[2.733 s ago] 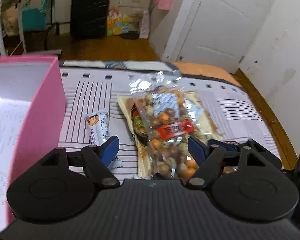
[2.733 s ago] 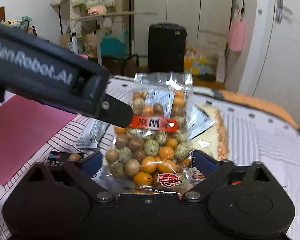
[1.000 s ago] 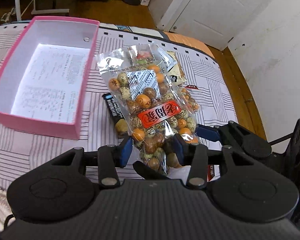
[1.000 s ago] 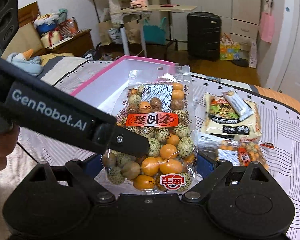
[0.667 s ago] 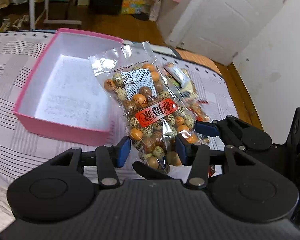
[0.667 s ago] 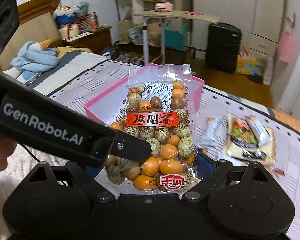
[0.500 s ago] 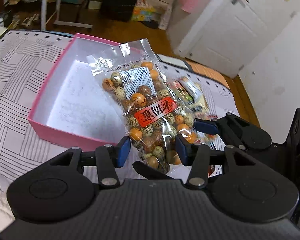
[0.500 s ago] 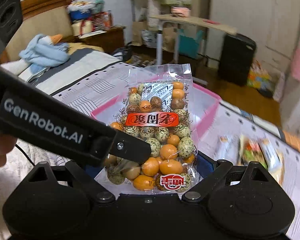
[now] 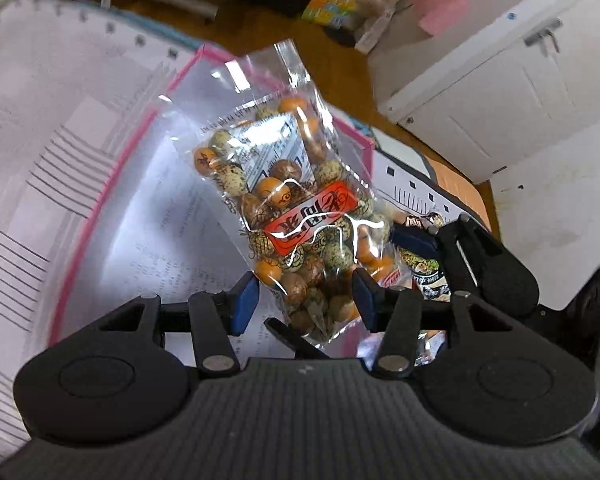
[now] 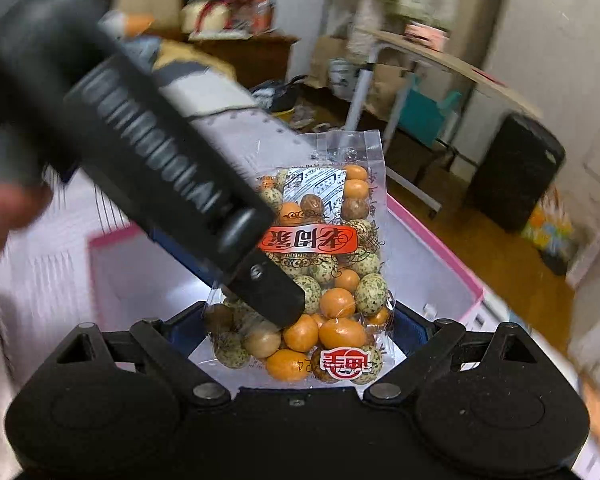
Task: Organize snacks
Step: 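Carry the peanut bag with the left tool over the pink box and release, then move the left tool back to the black soda-cracker pack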
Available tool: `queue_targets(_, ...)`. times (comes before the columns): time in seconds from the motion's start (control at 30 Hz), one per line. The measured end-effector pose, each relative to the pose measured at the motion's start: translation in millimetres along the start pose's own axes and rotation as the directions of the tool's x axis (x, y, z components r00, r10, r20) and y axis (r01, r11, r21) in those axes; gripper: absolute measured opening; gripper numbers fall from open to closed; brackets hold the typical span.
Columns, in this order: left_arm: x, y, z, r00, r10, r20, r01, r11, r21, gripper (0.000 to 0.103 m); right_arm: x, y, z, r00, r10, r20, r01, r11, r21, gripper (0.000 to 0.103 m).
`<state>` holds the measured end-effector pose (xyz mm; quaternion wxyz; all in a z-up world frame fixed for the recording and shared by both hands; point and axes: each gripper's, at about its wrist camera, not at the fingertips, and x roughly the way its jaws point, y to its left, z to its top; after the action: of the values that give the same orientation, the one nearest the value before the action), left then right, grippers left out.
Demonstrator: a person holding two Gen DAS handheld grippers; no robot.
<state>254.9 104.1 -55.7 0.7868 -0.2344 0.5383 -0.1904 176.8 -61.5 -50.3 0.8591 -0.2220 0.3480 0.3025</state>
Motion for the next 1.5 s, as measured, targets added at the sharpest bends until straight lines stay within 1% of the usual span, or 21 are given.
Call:
queue_targets(0.07, 14.3, 5.7, 7.6, 1.0, -0.012, -0.025, 0.011, 1.0, -0.028, 0.049, 11.0, -7.9, 2.1, 0.999, 0.019, -0.026, -0.021, 0.998, -0.054, 0.096)
queue_targets(0.17, 31.8, 11.8, 14.8, 0.999, -0.014, -0.033, 0.012, 0.999, -0.047, 0.049, 24.1, -23.0, 6.9, 0.995, 0.062, -0.072, -0.069, 0.993, -0.1, 0.096)
queue_targets(0.27, 51.3, 22.5, 22.2, 0.997, -0.02, -0.08, 0.012, 0.995, -0.102, 0.049, 41.5, -28.1, 11.7, 0.987, 0.091, -0.136, -0.114, 0.978, -0.173, 0.096)
queue_targets(0.4, 76.7, 37.8, 37.5, 0.991, -0.033, -0.132, 0.006, 0.981, -0.194, 0.049, 64.4, -31.5, 15.7, 0.974, 0.096, -0.206, -0.151, 0.951, -0.271, 0.096)
queue_targets(0.57, 97.9, 43.2, 46.0, 0.989, -0.036, -0.145, 0.001, 0.972, -0.235, 0.049, 86.1, -37.8, 20.8, 0.961, 0.089, -0.26, -0.178, 0.923, -0.342, 0.096)
queue_targets(0.63, 105.4, 40.1, 46.2, 0.988, -0.037, -0.151, 0.002, 0.973, -0.229, 0.049, 94.3, -36.2, 21.6, 0.957, 0.05, -0.286, -0.163, 0.907, -0.389, 0.096)
queue_targets(0.67, 107.4, 37.2, 45.4, 0.989, -0.03, -0.145, 0.001, 0.98, -0.199, 0.049, 97.6, -35.1, 21.2, 0.955, 0.019, -0.295, -0.143, 0.902, -0.407, 0.096)
queue_targets(0.7, 107.3, 32.5, 44.2, 0.992, -0.003, -0.127, -0.017, 0.988, -0.155, 0.049, 98.2, -31.3, 19.7, 0.958, -0.027, -0.284, -0.1, 0.902, -0.421, 0.097)
queue_targets(0.77, 102.3, 23.8, 42.0, 0.994, 0.077, -0.072, -0.083, 0.993, -0.083, 0.048, 90.7, -23.4, 18.0, 0.974, -0.062, -0.219, -0.04, 0.901, -0.432, 0.097)
queue_targets(0.83, 92.8, 17.0, 42.0, 0.993, 0.117, -0.015, -0.118, 0.993, -0.026, 0.048, 77.2, -16.7, 14.7, 0.986, -0.096, -0.138, 0.028, 0.903, -0.429, 0.097)
queue_targets(0.9, 79.0, 11.3, 40.9, 0.991, 0.132, 0.028, -0.132, 0.991, 0.014, 0.049, 60.6, -17.1, 12.8, 0.99, -0.117, -0.075, 0.085, 0.934, -0.347, 0.097)
queue_targets(0.93, 70.6, 9.1, 38.6, 0.99, 0.136, 0.046, -0.138, 0.99, 0.042, 0.049, 48.6, -18.5, 10.7, 0.99, -0.133, -0.046, 0.116, 0.954, -0.276, 0.097)
queue_targets(1.0, 52.3, 1.1, 31.7, 0.984, 0.159, 0.082, -0.167, 0.98, 0.109, 0.049, 20.2, -18.8, 1.0, 0.989, -0.147, 0.015, 0.147, 0.976, -0.16, 0.095)
queue_targets(1.07, 39.3, -11.4, 23.5, 0.976, 0.191, 0.101, -0.207, 0.961, 0.186, 0.049, -8.1, -21.3, -7.4, 0.987, -0.135, 0.088, 0.139, 0.99, -0.04, 0.091)
queue_targets(1.13, 23.5, -19.4, 14.7, 0.975, 0.197, 0.104, -0.217, 0.947, 0.235, 0.049, -36.6, -28.7, -18.1, 0.988, -0.069, 0.135, 0.06, 0.995, 0.075, 0.087)
queue_targets(1.17, 16.6, -25.5, 8.7, 0.976, 0.192, 0.107, -0.214, 0.942, 0.26, 0.049, -48.1, -30.2, -21.5, 0.987, -0.056, 0.15, 0.038, 0.992, 0.12, 0.086)
queue_targets(1.23, 2.3, -38.8, -1.1, 0.975, 0.195, 0.109, -0.22, 0.928, 0.301, 0.049, -70.7, -30.8, -27.7, 0.982, -0.079, 0.173, 0.043, 0.979, 0.2, 0.085)
queue_targets(1.27, -4.9, -47.2, -7.4, 0.972, 0.205, 0.118, -0.233, 0.916, 0.327, 0.049, -82.6, -29.9, -30.2, 0.979, -0.095, 0.181, 0.052, 0.971, 0.231, 0.085)
queue_targets(1.37, -26.3, -65.7, -26.8, 0.969, 0.193, 0.156, -0.24, 0.893, 0.382, 0.049, -114.5, -25.3, -39.7, 0.972, -0.147, 0.181, 0.086, 0.947, 0.31, 0.084)
queue_targets(1.43, -37.6, -75.0, -39.4, 0.967, 0.179, 0.181, -0.239, 0.885, 0.399, 0.049, -125.4, -29.6, -41.4, 0.968, -0.184, 0.17, 0.114, 0.928, 0.355, 0.083)
queue_targets(1.5, -46.5, -85.8, -54.5, 0.964, 0.171, 0.203, -0.243, 0.878, 0.413, 0.048, -137.2, -29.8, -49.9, 0.968, -0.191, 0.165, 0.107, 0.902, 0.417, 0.081)
